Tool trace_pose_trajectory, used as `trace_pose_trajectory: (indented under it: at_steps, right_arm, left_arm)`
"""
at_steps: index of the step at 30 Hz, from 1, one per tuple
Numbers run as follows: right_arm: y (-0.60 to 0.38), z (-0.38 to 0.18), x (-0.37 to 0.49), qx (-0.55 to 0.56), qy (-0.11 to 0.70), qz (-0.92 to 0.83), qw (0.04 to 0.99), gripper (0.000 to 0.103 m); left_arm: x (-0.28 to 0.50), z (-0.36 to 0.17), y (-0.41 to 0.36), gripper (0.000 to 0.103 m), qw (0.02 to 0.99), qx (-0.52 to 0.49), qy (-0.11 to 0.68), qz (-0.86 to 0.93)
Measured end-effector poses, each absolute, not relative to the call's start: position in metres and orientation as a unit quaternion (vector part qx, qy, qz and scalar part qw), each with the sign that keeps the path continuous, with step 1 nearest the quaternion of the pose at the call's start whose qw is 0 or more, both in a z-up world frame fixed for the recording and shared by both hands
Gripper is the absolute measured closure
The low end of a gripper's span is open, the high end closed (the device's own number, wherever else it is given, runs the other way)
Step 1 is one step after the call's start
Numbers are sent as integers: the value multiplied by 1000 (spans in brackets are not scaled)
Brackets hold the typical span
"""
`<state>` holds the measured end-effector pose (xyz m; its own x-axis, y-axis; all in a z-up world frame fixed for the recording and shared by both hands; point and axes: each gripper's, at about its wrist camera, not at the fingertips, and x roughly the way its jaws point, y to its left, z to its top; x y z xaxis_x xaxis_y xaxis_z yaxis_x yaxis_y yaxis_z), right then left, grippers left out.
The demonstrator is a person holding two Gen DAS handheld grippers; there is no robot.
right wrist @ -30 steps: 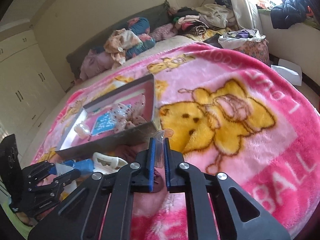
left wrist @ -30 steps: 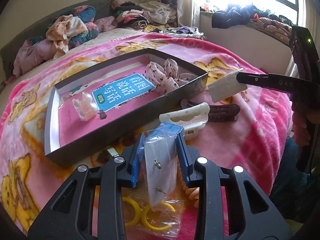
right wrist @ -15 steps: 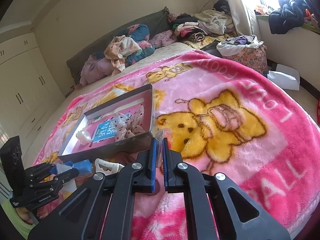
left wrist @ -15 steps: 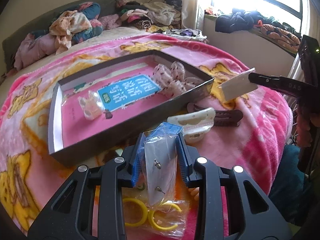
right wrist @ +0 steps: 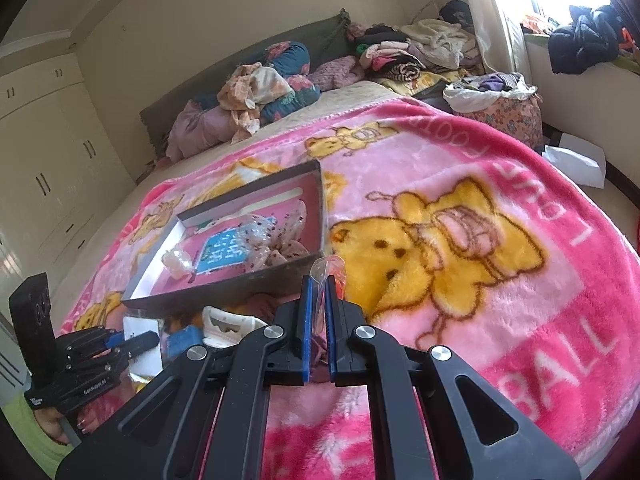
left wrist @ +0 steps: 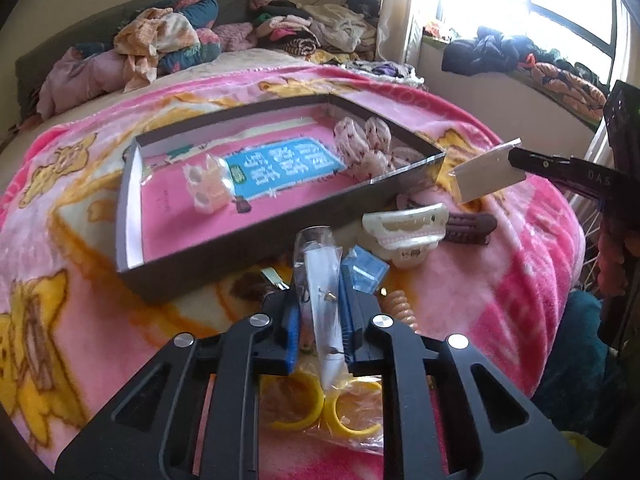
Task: Organize jewelry
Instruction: 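Carry both clear packets with both tools over the box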
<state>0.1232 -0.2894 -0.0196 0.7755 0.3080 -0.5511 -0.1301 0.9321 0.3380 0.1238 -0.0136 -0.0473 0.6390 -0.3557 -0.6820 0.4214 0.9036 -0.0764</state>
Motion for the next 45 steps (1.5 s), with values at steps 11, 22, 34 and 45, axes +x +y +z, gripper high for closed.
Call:
trace_pose_trajectory:
  at_steps: [11,22,34,45]
  right_arm:
    - [-279,13,132,135,291,143,936,97]
    - [-261,19,161,139,293,161,932,97]
    - [-257,18,189,141,293,162,932,97]
    - [-263,3,206,154,303,158,927,97]
  left_arm:
    - [143,-15,-15,94,920,33,327,-213]
    - [179,-12,-19,94,923,28,325,-203]
    - [208,-22,-38,94,912,33,339,-228]
    - [237,-24,-47,94,908,30,351,-227]
